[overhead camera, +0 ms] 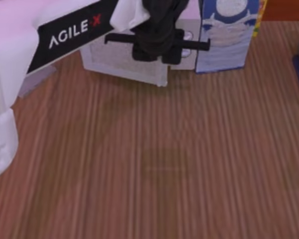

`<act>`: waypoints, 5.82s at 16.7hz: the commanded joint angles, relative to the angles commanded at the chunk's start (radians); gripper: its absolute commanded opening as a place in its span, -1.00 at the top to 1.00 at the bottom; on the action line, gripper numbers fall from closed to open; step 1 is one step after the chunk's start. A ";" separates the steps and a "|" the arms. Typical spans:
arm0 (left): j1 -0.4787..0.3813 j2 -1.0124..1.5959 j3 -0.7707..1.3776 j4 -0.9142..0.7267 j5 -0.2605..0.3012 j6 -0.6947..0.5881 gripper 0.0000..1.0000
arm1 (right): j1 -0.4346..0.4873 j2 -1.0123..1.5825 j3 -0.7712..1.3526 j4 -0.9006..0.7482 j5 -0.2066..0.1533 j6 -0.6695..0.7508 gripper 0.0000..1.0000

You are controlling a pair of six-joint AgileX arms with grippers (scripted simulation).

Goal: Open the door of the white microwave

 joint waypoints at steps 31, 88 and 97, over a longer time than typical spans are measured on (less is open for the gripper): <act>0.008 -0.072 -0.108 0.057 0.037 0.073 1.00 | 0.000 0.000 0.000 0.000 0.000 0.000 -1.00; 0.036 -0.189 -0.290 0.138 0.116 0.217 1.00 | 0.000 0.000 0.000 0.000 0.000 0.000 -1.00; 0.046 -0.224 -0.339 0.157 0.149 0.267 1.00 | 0.000 0.000 0.000 0.000 0.000 0.000 -1.00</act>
